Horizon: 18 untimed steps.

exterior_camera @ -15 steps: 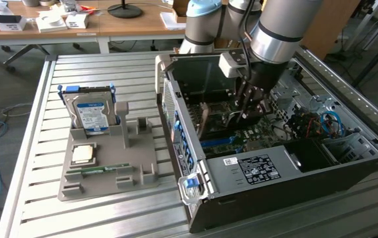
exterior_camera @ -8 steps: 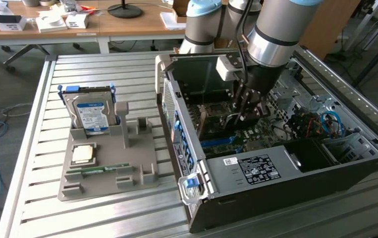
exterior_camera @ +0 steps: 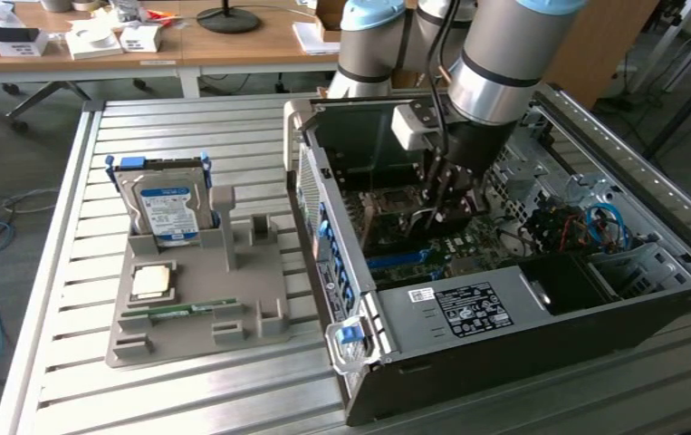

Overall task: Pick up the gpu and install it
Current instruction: 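Insert the gpu into the slot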

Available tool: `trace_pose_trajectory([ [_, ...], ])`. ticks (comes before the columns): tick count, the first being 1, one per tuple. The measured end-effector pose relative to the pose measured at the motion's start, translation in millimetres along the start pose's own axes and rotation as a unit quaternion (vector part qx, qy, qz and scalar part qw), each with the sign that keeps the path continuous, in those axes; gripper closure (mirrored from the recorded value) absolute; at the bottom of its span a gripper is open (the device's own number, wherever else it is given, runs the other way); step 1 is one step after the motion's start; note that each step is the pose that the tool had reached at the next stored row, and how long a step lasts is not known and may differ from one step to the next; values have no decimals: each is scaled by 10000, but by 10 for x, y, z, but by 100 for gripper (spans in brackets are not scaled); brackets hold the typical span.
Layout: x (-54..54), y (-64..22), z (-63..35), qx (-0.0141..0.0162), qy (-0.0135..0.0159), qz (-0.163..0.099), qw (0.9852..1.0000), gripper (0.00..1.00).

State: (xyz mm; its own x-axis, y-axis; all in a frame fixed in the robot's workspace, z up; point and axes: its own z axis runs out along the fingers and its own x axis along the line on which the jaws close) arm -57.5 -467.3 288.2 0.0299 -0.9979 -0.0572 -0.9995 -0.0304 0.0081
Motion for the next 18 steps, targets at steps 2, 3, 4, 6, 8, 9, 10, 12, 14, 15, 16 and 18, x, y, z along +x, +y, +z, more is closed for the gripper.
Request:
trace_pose_trajectory([
  [2,-10,4,4,0,1,0,10000,74],
  [3,-10,7,4,0,2,0,10000,74],
  [4,-10,11,5,0,2,0,10000,74],
  [6,-10,19,9,0,2,0,10000,74],
  [8,-10,27,11,0,2,0,10000,74],
  [9,-10,32,12,0,2,0,10000,74],
  [10,-10,36,14,0,2,0,10000,74],
  [12,-10,40,15,0,2,-1,10000,74],
  [14,-10,41,28,1,0,-1,10000,74],
  [15,-9,43,38,1,2,0,10000,74],
  [16,-8,44,48,0,3,0,10000,74],
  [18,-7,47,67,1,3,0,10000,74],
])
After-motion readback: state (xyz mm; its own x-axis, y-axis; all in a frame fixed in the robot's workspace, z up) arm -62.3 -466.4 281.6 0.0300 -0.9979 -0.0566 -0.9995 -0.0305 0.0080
